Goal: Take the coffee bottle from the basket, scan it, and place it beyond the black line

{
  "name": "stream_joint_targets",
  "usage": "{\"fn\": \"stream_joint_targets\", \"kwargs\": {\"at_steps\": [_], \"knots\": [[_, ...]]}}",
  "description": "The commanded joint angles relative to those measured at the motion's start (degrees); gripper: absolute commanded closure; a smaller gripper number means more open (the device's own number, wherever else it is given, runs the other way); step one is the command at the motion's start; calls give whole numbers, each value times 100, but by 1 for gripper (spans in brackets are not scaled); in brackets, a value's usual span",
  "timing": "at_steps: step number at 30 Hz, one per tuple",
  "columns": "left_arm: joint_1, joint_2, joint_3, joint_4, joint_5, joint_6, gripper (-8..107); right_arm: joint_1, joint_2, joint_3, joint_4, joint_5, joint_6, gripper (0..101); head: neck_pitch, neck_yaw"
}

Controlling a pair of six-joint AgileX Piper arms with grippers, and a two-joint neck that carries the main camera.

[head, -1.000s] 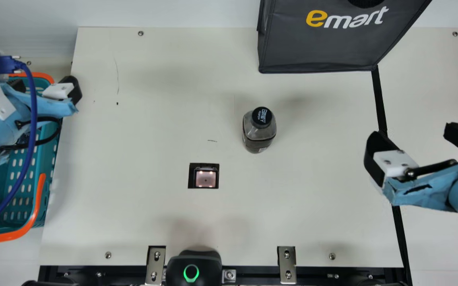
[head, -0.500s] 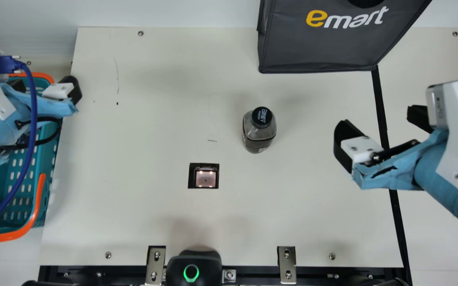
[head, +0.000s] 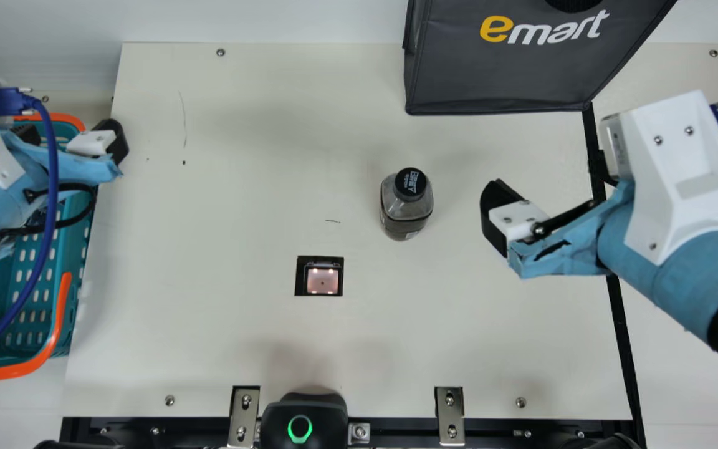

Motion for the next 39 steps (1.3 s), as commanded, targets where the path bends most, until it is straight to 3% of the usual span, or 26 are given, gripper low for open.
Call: {"fn": "stream_joint_targets", "kwargs": {"at_steps": [1, 18, 39], "knots": [[0, 0, 0, 0, 0, 0, 9, 17, 61, 16, 37, -48, -17, 10, -148, 18], [0, 0, 0, 0, 0, 0, 9, 92, 704, 107, 342, -525, -246, 10, -148, 18], [0, 0, 0, 0, 0, 0, 9, 481, 1498, 299, 412, -1174, -92, 10, -148, 18]]}}
